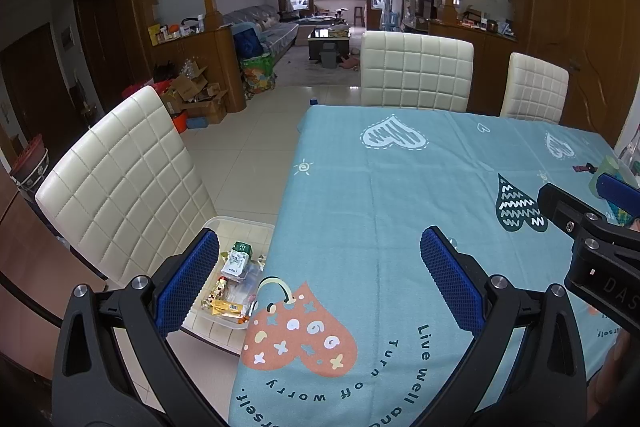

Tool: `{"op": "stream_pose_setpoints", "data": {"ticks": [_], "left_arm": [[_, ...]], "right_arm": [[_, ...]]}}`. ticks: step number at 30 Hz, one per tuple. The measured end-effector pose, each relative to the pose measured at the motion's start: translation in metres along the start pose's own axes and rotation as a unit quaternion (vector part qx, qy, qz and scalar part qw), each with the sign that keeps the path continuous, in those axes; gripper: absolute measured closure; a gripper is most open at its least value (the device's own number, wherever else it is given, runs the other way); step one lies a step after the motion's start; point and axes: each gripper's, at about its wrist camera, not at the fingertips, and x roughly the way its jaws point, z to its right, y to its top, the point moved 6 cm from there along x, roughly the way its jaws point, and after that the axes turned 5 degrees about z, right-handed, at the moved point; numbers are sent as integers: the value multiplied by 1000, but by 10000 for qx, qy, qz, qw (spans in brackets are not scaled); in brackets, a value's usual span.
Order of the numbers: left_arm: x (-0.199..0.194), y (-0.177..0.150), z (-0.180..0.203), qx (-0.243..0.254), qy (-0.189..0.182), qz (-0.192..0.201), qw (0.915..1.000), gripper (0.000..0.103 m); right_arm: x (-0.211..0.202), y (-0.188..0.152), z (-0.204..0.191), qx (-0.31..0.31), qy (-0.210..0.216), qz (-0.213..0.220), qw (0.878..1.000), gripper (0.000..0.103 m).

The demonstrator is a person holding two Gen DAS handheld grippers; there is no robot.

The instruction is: Collect trash

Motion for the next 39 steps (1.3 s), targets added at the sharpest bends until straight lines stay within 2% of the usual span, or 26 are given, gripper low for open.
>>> {"op": "stream_pose_setpoints", "data": {"ticks": [24,39], "left_arm": [[-3,-2,1,7,-51,23,10000,4],[4,-2,-4,3,-126,-127,9998,4]], "right_arm": [[-2,0,1,44,23,4,10000,21],[-4,-2,-1,67,33,-23,10000,21]]}}
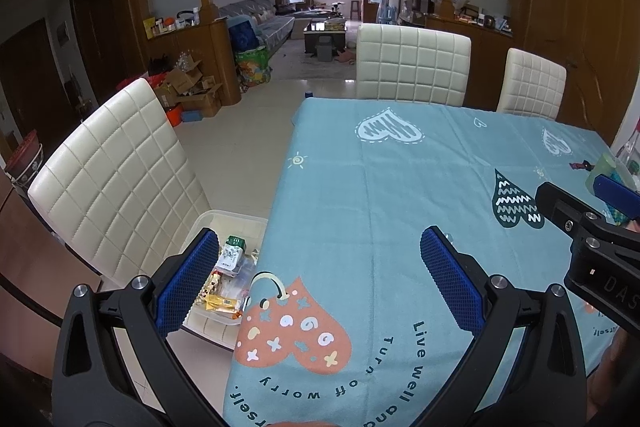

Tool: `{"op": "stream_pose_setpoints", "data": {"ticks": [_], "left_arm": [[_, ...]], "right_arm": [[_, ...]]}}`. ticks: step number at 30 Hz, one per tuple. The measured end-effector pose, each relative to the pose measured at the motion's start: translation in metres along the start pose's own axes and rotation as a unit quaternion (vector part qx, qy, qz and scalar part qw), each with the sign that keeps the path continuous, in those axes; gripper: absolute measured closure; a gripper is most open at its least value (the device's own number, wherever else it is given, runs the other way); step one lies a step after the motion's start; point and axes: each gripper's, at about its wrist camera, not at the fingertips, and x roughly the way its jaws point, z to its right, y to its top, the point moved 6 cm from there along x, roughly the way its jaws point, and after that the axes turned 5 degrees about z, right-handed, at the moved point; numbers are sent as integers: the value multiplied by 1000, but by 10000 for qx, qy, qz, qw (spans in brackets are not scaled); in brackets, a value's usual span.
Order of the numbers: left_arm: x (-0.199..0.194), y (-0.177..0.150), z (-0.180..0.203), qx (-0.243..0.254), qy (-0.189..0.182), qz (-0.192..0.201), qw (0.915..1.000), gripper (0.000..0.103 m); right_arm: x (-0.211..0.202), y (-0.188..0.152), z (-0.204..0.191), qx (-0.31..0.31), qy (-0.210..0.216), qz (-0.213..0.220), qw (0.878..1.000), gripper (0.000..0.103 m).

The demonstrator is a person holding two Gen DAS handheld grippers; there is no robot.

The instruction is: Collect trash

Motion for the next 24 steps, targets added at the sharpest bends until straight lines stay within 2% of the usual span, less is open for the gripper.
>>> {"op": "stream_pose_setpoints", "data": {"ticks": [24], "left_arm": [[4,-4,0,4,-25,-46,10000,4]], "right_arm": [[2,-2,2,5,10,-13,10000,21]]}}
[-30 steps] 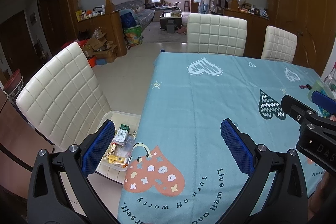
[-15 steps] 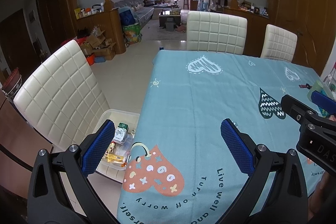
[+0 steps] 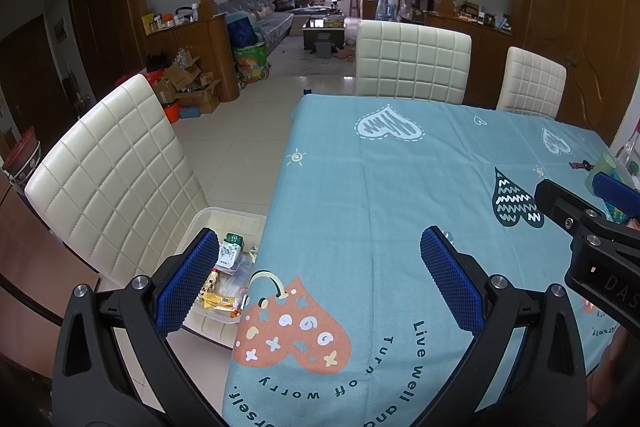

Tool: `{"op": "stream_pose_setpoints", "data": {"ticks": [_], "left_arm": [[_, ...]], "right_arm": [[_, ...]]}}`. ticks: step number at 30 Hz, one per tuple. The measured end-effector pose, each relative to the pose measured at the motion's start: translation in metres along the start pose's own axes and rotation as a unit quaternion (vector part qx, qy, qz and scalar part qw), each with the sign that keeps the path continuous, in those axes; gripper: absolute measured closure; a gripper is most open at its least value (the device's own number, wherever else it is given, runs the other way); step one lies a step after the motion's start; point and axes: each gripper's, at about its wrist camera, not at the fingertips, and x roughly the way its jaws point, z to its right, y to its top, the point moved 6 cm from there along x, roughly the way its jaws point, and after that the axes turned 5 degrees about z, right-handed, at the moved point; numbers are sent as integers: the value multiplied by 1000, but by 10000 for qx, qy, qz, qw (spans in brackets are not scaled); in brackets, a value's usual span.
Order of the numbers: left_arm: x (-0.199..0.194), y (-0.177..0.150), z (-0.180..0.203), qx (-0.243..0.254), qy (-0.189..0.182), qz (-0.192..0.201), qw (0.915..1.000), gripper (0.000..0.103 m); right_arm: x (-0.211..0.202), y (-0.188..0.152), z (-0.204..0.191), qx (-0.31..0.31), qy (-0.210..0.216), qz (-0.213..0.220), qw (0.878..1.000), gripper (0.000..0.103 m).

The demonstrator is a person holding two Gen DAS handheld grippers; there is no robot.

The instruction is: Collect trash

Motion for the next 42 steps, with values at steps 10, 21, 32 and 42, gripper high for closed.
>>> {"op": "stream_pose_setpoints", "data": {"ticks": [10,21,32,42], "left_arm": [[0,0,0,-2,5,1,10000,4],[1,0,2,-9,-18,-52,10000,4],[-2,-1,0,-27,13,-26,10000,4],[-3,-2,3,-96,-228,-57,9997,4]], "right_arm": [[2,0,1,2,4,-8,10000,21],[5,-1,-1,35,13,9,10000,21],[6,-2,2,13,43,0,10000,21],[6,-1,4,27,50,-8,10000,21]]}}
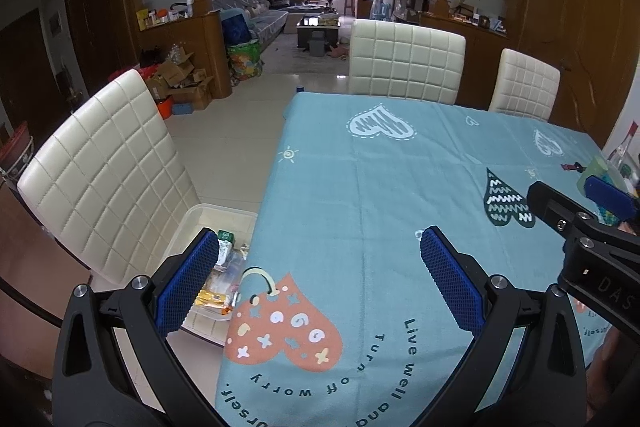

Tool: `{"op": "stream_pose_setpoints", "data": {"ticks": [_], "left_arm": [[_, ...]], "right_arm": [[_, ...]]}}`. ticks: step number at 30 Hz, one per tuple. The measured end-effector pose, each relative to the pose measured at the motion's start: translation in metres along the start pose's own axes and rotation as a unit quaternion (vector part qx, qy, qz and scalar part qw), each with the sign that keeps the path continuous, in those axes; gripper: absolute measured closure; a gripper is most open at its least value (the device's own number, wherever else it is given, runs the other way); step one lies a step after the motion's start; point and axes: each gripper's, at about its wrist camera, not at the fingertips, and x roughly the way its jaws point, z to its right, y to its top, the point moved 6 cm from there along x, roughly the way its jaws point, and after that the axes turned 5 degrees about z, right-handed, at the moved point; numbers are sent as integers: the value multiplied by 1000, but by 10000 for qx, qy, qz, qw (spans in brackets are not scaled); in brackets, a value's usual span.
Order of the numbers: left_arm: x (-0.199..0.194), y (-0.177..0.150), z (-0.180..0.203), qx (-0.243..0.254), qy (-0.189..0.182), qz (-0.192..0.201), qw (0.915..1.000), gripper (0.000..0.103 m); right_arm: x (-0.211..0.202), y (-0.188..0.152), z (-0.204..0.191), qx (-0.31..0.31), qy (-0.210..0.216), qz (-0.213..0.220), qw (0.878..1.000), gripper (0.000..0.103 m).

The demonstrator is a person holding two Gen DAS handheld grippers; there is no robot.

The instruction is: Collect trash

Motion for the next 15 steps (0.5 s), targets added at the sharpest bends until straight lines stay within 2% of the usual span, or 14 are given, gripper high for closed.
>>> {"op": "stream_pose_setpoints", "data": {"ticks": [15], "left_arm": [[1,0,1,49,41,-6,10000,4]], "right_arm": [[1,-2,1,3,2,-21,10000,21]]}}
